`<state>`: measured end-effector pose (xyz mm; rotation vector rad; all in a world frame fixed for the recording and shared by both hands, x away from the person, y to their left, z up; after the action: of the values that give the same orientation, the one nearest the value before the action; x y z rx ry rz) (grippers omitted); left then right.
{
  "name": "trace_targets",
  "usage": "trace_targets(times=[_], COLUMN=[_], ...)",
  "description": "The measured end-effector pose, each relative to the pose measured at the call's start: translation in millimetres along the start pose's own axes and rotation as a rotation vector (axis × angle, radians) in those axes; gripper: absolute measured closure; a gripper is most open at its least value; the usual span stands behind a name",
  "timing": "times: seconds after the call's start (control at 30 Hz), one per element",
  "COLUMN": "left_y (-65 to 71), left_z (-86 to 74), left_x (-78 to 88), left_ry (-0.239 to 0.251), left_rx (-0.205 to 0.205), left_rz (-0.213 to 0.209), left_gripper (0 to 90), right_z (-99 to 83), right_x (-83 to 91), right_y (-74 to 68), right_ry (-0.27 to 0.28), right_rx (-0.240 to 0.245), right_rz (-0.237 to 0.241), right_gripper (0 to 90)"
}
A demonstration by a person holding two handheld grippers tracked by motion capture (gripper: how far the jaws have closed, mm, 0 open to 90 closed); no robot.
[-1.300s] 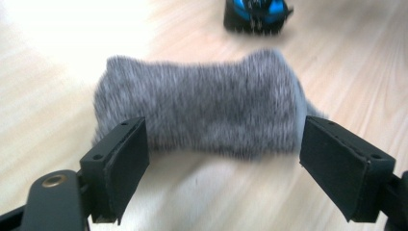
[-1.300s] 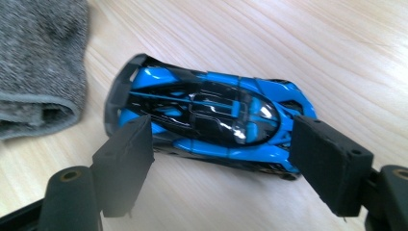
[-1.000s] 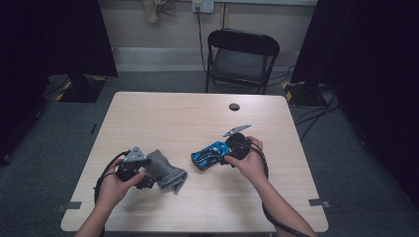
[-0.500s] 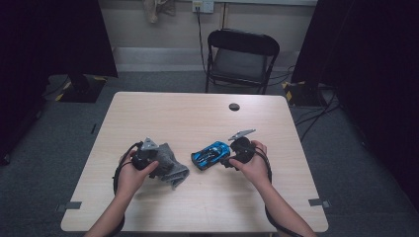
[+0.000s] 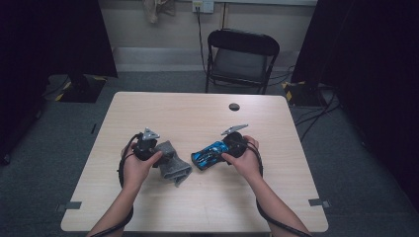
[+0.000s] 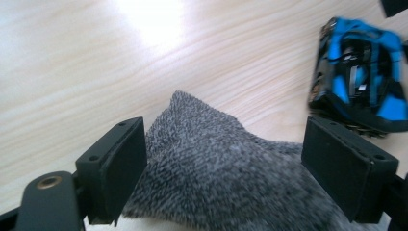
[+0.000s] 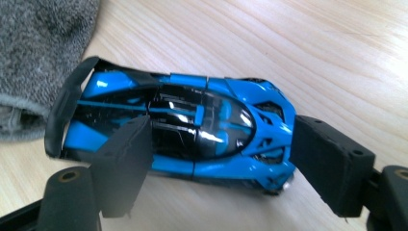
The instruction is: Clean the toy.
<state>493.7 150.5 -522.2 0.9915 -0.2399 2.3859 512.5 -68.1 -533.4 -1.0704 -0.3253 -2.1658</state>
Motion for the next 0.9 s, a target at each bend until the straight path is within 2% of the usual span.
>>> trace_targets(times=[0.03, 0.07, 0.13, 0.17, 0.3, 0.33, 0.37, 0.43, 0.47, 0.6, 0.63, 0.67, 0.73, 0.77, 0.83, 0.87, 0.9], left_y=[-1.0, -1.5, -0.2, 0.4, 1.8, 1.6, 2.4, 1.7, 2.1, 3.8, 4.1, 5.3, 6.8, 9.9, 14.6, 20.0, 31.3], left_z=[-0.1, -0.9, -1.9, -4.8, -8.6, -12.2, -12.8, -14.3, -15.3, -16.8, -19.0, -19.2, -19.5, -19.4, -19.5, -19.1, -19.1], left_x=[-4.9, -10.1, -18.3, -24.5, -32.5, -35.3, -36.9, -37.1, -38.0, -39.4, -39.0, -38.8, -37.7, -37.3, -33.6, -32.3, -30.2], left_ry=[-0.003, -0.012, -0.016, -0.037, -0.055, -0.069, -0.059, -0.063, -0.053, -0.047, -0.054, -0.050, -0.050, -0.042, -0.048, -0.047, -0.056], left_rx=[-0.005, 0.008, 0.017, -0.002, 0.008, 0.008, 0.018, 0.006, 0.013, -0.005, -0.041, -0.057, -0.071, -0.068, -0.104, -0.111, -0.107], left_rz=[0.012, 0.023, 0.028, 0.039, 0.040, 0.038, 0.038, 0.039, 0.040, 0.040, 0.038, 0.033, 0.026, 0.016, -0.007, -0.033, -0.082], left_gripper=[15.9, 16.0, 15.5, 15.6, 15.0, 14.3, 13.7, 12.9, 12.6, 12.4, 14.4, 15.9, 21.7, 21.7, 32.9, 47.8, 50.1], right_z=[1.2, 2.6, 4.1, 6.2, 9.3, 10.9, 11.1, 11.3, 11.9, 11.0, 11.0, 11.0, 10.7, 10.7, 10.3, 10.2, 10.1], right_x=[-1.3, -2.4, -4.1, -5.4, -8.8, -10.8, -12.0, -13.2, -14.9, -18.5, -20.4, -21.0, -21.6, -21.6, -21.7, -21.8, -21.8], right_y=[-1.0, -1.7, -3.8, -5.1, -5.3, -5.3, -6.1, -7.1, -10.5, -15.5, -18.2, -19.0, -19.4, -19.4, -18.9, -19.1, -19.2], right_ry=[0.004, 0.009, 0.005, 0.003, -0.003, 0.003, 0.001, -0.001, -0.003, -0.021, -0.021, -0.019, -0.015, -0.015, -0.012, -0.003, -0.002], right_rx=[-0.010, -0.015, -0.009, -0.001, 0.001, -0.011, -0.012, -0.012, 0.000, 0.035, 0.047, 0.045, 0.039, 0.039, 0.037, 0.039, 0.039], right_rz=[0.008, 0.011, 0.015, 0.013, 0.016, 0.017, 0.023, 0.024, 0.032, 0.020, 0.013, 0.014, 0.015, 0.015, 0.013, 0.014, 0.013], right_gripper=[22.6, 22.6, 22.5, 21.5, 20.1, 19.7, 19.3, 19.1, 18.9, 18.5, 17.7, 16.5, 15.5, 15.5, 15.3, 15.3, 15.3])
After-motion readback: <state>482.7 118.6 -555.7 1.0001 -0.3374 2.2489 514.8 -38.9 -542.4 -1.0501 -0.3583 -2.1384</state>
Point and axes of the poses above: each handheld gripper's, and its own axes: x roughly backward along the jaws, z roughly out of its top, y roughly to its right, the point moved 10 cm from there along -x, roughly forward along the jaws, and after that the axes turned 2 degrees about -y, right-handed, at the moved point
